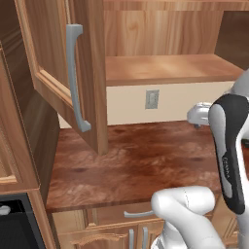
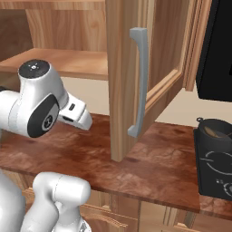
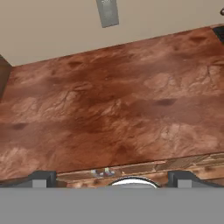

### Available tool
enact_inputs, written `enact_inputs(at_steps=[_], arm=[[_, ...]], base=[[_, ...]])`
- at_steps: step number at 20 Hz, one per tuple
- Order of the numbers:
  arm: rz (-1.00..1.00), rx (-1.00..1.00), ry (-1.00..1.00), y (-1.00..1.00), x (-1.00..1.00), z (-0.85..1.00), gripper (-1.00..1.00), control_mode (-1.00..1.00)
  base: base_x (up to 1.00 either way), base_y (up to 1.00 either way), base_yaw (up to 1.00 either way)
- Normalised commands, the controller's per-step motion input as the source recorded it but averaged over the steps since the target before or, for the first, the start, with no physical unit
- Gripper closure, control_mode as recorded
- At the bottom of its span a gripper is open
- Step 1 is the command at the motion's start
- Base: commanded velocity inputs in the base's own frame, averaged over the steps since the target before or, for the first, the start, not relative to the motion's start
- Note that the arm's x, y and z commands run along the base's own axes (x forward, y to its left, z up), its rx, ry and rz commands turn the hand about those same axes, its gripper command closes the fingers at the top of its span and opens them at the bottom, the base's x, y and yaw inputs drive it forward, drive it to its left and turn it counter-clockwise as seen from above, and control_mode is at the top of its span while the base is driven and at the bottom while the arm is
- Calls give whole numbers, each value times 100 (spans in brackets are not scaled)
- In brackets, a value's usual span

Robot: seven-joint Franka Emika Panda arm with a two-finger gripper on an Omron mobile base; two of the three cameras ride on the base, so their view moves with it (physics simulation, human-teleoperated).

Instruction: Open the cabinet and move the ladle to the pot. Then close the cabinet.

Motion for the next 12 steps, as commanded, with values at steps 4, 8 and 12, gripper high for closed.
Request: enact_inputs(at_steps=[4, 8, 12], arm=[[-1, 0, -36, 2, -100, 65, -100, -100], [-1, 0, -38, 17, -100, 56, -100, -100], [0, -1, -30, 48, -97, 30, -100, -100]], base=[[0, 0, 0], [0, 0, 0], [0, 0, 0]])
